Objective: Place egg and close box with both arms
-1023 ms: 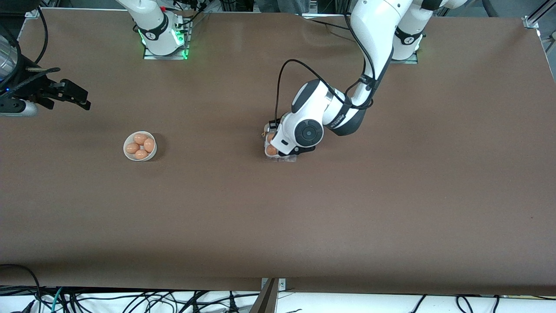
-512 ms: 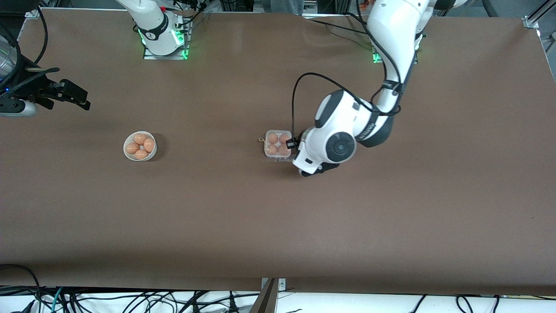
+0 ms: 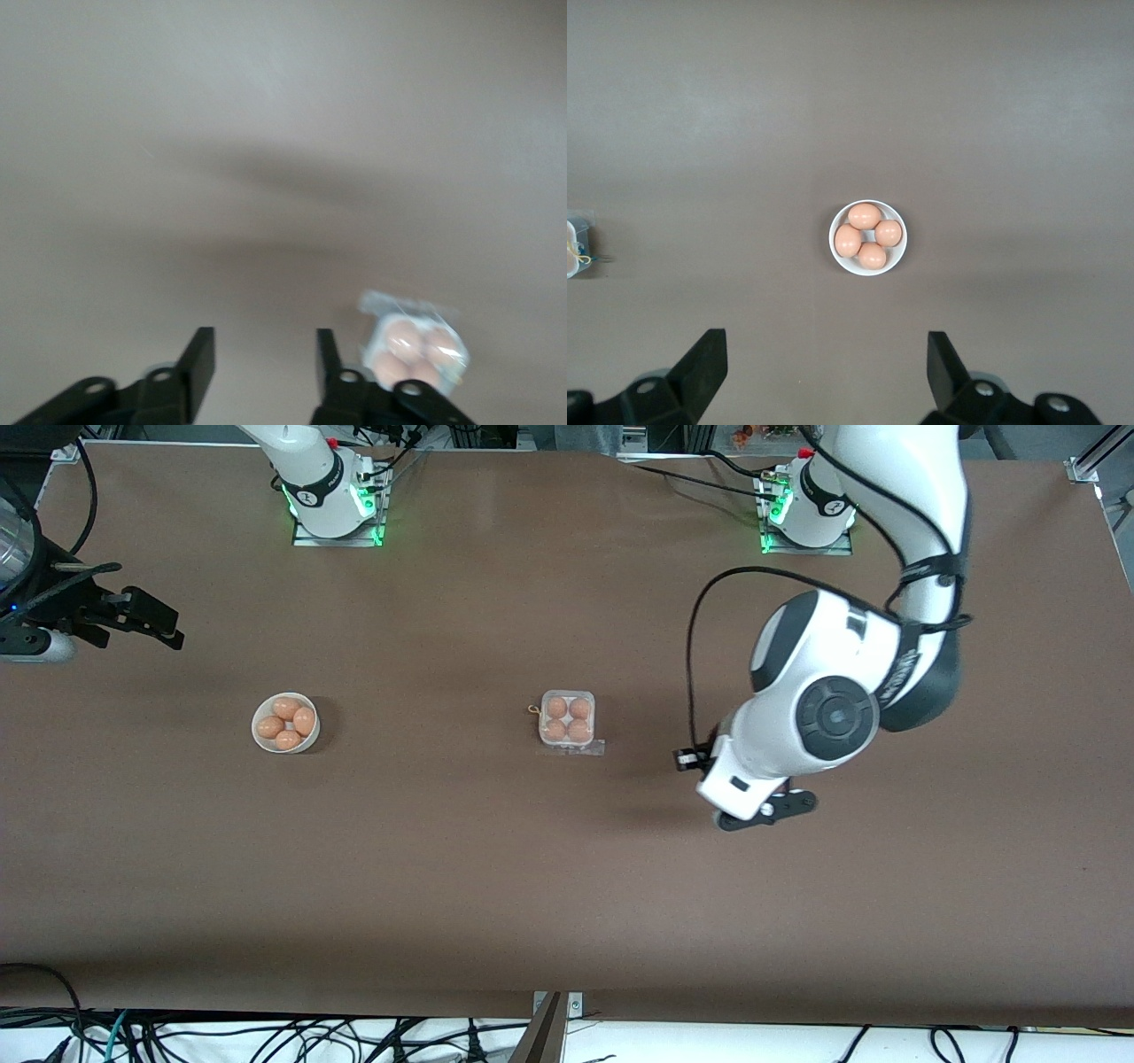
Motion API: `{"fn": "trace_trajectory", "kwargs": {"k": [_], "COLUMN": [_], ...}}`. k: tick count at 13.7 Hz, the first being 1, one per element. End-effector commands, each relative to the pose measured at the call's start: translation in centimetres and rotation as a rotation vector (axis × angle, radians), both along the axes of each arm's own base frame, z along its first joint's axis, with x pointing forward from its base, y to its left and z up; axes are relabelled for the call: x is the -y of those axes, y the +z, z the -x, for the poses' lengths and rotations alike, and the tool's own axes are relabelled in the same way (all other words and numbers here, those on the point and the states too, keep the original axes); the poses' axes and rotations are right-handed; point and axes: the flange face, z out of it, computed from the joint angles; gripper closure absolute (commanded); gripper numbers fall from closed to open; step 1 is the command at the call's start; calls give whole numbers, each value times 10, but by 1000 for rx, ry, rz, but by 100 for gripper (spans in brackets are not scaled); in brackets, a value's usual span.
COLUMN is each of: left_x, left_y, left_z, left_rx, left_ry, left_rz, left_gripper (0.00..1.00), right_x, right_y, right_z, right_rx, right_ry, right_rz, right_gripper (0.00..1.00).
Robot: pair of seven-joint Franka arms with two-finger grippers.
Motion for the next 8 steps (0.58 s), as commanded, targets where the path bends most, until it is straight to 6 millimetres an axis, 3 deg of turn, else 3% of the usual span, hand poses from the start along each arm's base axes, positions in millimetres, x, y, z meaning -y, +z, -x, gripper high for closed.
{"fn": "trace_trajectory", "kwargs": {"k": [1, 2, 3, 5, 8], "left_x": [-47, -60, -71, -81, -129], "left_y": [39, 42, 42, 40, 66], "left_z": [-8, -11, -14, -12, -16], "left_rx": [68, 80, 84, 55, 76], "left_ry": [-74, -74, -70, -71, -91], "left_rz": [-59, -97, -134, -183, -175], "left_gripper": [12, 2, 0, 0, 0], "right_x": [0, 0, 0, 1, 1], "right_y": [4, 5, 4, 4, 5], "right_z": [2, 3, 3, 2, 2], "right_rx": [6, 6, 5, 6, 9], "right_ry": [-10, -10, -8, -10, -5], "right_rz": [3, 3, 5, 5, 8], "right_gripper": [0, 0, 0, 0, 0]}}
